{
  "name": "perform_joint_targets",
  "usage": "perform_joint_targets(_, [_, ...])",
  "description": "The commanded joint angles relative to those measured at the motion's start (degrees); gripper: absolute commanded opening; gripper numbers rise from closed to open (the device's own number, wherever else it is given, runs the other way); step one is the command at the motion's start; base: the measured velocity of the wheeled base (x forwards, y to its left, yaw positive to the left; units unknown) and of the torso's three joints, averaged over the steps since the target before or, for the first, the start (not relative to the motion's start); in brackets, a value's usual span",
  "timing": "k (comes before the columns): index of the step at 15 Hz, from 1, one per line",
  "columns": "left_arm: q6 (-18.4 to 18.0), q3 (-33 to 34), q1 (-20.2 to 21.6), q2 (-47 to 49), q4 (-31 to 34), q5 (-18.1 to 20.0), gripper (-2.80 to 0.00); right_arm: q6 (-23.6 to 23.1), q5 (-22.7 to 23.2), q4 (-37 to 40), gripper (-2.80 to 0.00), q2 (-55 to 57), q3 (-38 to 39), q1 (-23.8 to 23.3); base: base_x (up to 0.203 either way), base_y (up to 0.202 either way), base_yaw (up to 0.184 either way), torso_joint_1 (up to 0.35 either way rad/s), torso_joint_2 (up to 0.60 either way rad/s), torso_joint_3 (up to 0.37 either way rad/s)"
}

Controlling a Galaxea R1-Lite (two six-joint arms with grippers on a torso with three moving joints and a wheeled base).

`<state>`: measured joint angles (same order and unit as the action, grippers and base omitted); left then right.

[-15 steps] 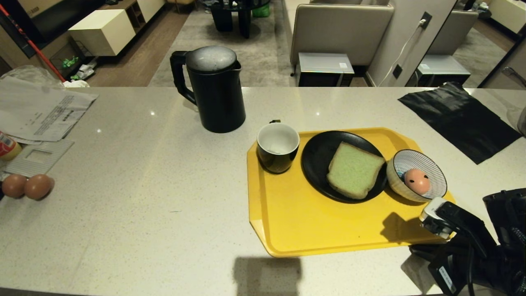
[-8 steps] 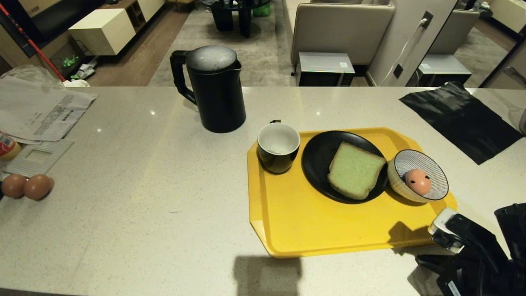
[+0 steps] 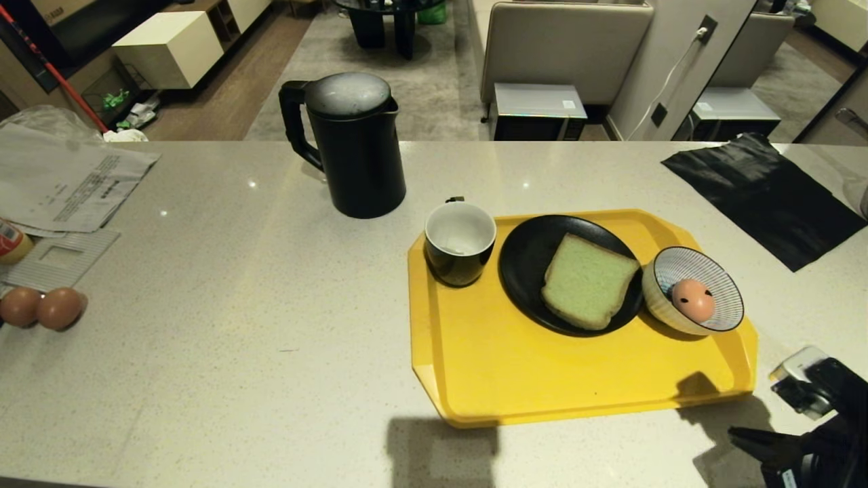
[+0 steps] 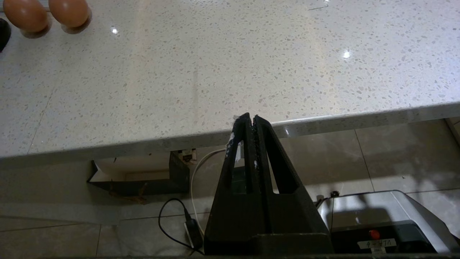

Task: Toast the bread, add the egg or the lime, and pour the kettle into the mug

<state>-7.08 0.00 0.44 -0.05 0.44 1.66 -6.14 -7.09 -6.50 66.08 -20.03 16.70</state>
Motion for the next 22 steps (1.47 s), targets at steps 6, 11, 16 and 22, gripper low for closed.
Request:
perform_joint_targets(6, [-0.04, 0.00, 0.09, -0.04, 0.00, 0.01, -2.80, 4.62, -5.12, -0.53, -2.80, -19.99, -0.56, -7.47, 0.000, 0.000, 0.000, 0.000, 0.00, 0.000])
perform_joint_targets(11, [-0.04, 0.00, 0.05, -0.04, 0.00, 0.01, -2.80, 4.81, -11.44, -0.19, -2.80, -32.91, 0.49, -9.47, 0.000, 0.000, 0.000, 0.000, 0.00, 0.000])
perform_joint_targets(16, [-0.04, 0.00, 0.08, -0.04, 0.00, 0.01, -2.80, 5.38, -18.61, 8.85, -2.80, -47.08, 1.01, -9.58, 0.000, 0.000, 0.000, 0.000, 0.00, 0.000])
perform_joint_targets(22, [-0.04, 0.00, 0.04, -0.02, 0.00, 0.01, -2.80, 10.19, -21.86, 15.37, -2.80, -50.17, 2.41, -9.58, 0.000, 0.000, 0.000, 0.000, 0.00, 0.000])
